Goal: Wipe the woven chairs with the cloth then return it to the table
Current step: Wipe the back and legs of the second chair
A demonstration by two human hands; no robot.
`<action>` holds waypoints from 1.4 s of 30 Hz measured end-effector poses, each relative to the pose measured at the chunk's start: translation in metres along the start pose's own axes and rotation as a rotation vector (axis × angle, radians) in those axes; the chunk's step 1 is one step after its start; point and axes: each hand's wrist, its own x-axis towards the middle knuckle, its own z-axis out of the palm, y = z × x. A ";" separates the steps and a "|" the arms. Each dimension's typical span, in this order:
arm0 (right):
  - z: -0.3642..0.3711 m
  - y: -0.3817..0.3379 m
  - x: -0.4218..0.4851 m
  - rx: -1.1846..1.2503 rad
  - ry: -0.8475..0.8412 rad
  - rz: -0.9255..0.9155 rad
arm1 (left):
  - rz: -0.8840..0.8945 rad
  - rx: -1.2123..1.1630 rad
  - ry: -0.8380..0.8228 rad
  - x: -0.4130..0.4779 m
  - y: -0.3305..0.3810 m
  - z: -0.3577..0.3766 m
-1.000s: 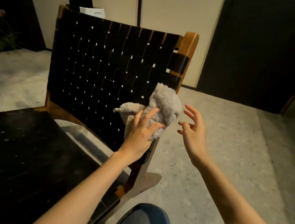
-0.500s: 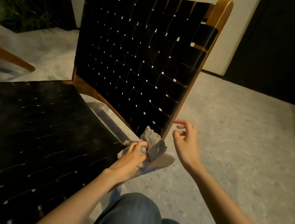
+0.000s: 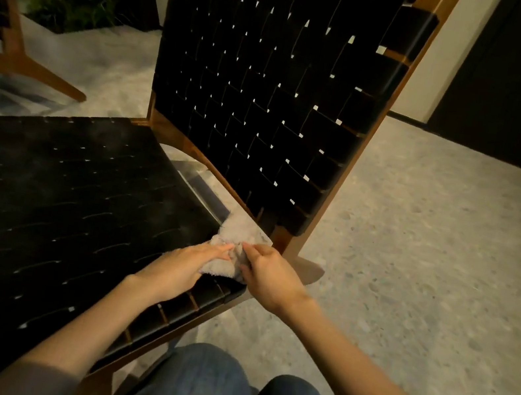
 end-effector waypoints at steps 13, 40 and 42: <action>0.048 0.010 0.068 0.188 -0.096 0.238 | -0.007 -0.146 -0.057 0.055 -0.054 0.010; -0.267 -0.129 0.090 0.546 -0.304 0.441 | -0.247 -0.476 0.161 -0.006 0.073 -0.282; -0.295 -0.139 0.087 0.519 -0.361 0.431 | -0.234 -0.497 0.200 -0.013 0.087 -0.305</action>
